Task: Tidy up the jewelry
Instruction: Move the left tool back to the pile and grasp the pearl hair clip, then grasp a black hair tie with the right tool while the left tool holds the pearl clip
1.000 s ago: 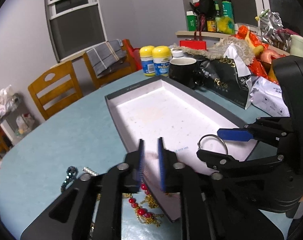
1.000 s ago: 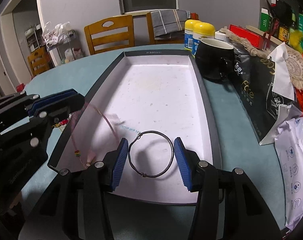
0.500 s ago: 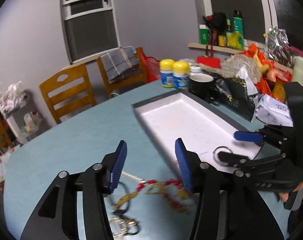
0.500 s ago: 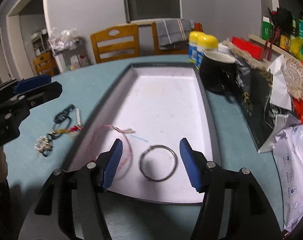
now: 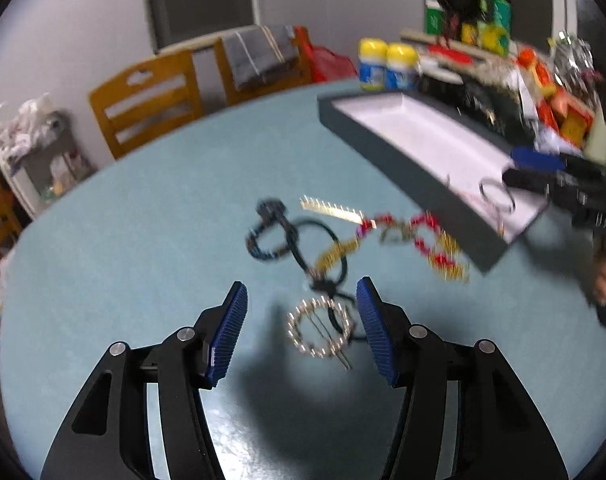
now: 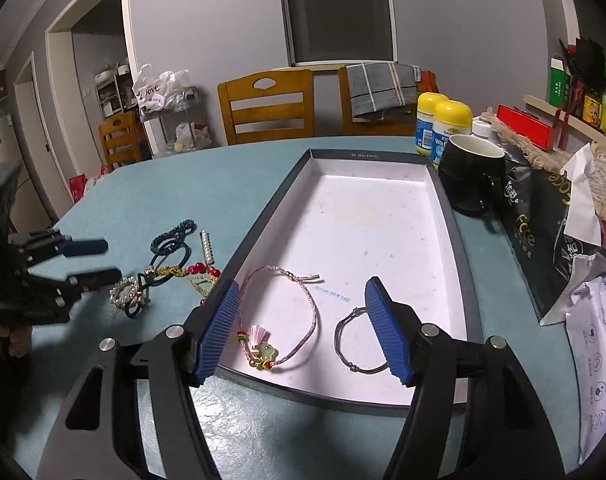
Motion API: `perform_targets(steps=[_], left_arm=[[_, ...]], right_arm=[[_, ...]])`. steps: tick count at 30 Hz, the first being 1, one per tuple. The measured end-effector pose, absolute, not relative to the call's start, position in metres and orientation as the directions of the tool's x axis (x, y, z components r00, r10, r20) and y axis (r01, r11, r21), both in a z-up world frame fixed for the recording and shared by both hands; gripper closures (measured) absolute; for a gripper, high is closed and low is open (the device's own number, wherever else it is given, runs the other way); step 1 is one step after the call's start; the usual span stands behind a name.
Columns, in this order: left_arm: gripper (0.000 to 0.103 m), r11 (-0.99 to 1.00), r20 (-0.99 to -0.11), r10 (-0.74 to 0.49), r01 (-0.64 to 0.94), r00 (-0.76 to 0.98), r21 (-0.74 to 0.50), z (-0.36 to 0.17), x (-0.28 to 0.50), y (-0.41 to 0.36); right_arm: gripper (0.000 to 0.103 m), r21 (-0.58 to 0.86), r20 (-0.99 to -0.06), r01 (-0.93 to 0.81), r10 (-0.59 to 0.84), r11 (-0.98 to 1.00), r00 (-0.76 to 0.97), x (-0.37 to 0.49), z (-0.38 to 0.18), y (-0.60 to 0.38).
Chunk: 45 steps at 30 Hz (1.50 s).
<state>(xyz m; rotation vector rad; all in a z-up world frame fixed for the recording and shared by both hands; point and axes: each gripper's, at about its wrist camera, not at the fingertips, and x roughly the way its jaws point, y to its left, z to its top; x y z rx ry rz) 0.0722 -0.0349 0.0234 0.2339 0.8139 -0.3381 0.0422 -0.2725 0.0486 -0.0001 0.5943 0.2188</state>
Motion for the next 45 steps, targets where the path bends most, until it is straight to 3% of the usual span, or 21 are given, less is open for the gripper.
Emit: perform_targets(steps=[8, 12, 18, 26, 29, 36, 45], left_arm=[[0.044, 0.921, -0.773, -0.215, 0.387, 0.597, 0.043, 0.01, 0.078, -0.032], [0.059, 0.917, -0.789, -0.219, 0.397, 0.574, 0.034, 0.004, 0.076, -0.032], [0.062, 0.92, -0.782, -0.201, 0.389, 0.589, 0.056, 0.005, 0.071, -0.033], [0.062, 0.946, -0.706, -0.195, 0.321, 0.681, 0.049, 0.035, 0.045, -0.008], [0.062, 0.96, -0.657, -0.191, 0.28, 0.729, 0.032, 0.046, 0.033, 0.009], [0.062, 0.983, -0.596, -0.146, 0.185, 0.789, 0.005, 0.055, 0.025, 0.039], [0.061, 0.983, -0.597, -0.129, 0.18, 0.792, 0.026, 0.052, 0.029, 0.042]], right_arm=[[0.038, 0.065, -0.558, -0.207, 0.208, 0.976, 0.804, 0.041, 0.046, -0.272], [0.038, 0.064, -0.556, -0.219, 0.217, 0.974, 0.802, 0.04, 0.046, -0.27], [0.038, 0.07, -0.535, -0.249, 0.247, 0.966, 0.808, 0.035, 0.051, -0.266], [0.038, 0.185, -0.47, -0.445, 0.477, 0.876, 0.743, 0.024, 0.065, -0.233], [0.043, 0.16, -0.535, -0.501, 0.502, 0.85, 0.68, 0.031, 0.058, -0.198], [0.063, 0.029, -0.673, -0.538, 0.414, 0.842, 0.613, 0.053, 0.031, -0.137], [0.073, -0.019, -0.719, -0.556, 0.375, 0.831, 0.585, 0.071, 0.019, -0.108]])
